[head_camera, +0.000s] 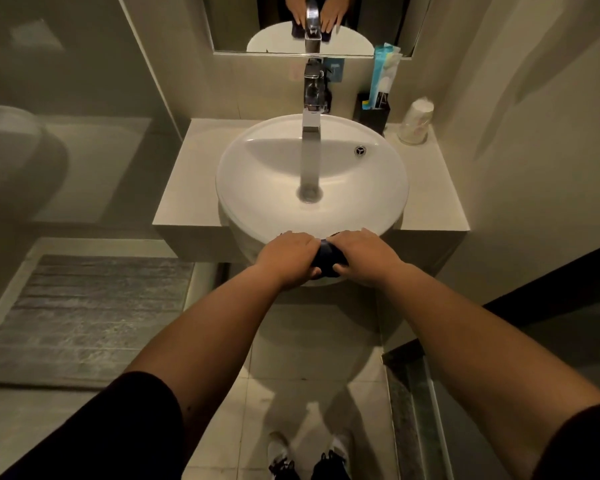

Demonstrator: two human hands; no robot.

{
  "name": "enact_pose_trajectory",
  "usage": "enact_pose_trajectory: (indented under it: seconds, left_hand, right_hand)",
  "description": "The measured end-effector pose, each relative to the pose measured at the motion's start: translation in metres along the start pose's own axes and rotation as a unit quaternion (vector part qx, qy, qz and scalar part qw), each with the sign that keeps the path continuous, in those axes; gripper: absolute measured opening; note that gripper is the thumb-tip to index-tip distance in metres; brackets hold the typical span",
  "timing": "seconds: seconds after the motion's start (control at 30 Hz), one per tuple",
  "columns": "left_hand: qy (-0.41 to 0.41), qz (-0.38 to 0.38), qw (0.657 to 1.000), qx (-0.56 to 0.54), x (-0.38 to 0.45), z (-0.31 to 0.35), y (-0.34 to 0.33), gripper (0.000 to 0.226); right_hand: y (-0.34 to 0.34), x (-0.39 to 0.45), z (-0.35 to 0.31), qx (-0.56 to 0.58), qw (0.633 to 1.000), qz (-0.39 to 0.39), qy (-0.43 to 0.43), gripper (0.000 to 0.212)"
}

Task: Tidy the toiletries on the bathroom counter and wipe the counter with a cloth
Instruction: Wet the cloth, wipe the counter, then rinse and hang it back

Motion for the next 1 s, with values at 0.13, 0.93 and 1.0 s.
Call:
enact_pose_trajectory:
  seconds: [0.13, 0.93, 1.0]
  left_hand:
    - [0.029, 0.008, 1.000, 0.005, 0.002, -0.005, -0.005, 0.023]
    - [0.170, 0.018, 0.969, -0.179, -0.014, -0.069, 0.063, 0.036]
    - [0.185, 0.022, 0.966, -0.181, -0.014, -0.088, 0.072, 0.039]
  right_hand:
    - [0.000, -0.001, 0.005, 0.014, 0.999, 0.028, -0.029, 0.019]
    - [0.086, 0.081, -0.037, 0.077, 0.991, 0.060, 0.090, 0.017]
    - [0.096, 0.100, -0.049, 0.075, 0.989, 0.064, 0.107, 0.017]
Point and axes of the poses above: each hand's wrist, its own x-axis towards the middle knuckle, its own y-axis out of the back of the hand, z = x × y, the point moved 9 cm from there along x, towards the middle knuckle, and after that the axes turned 10 degrees about -x, right-handed, at the moved point
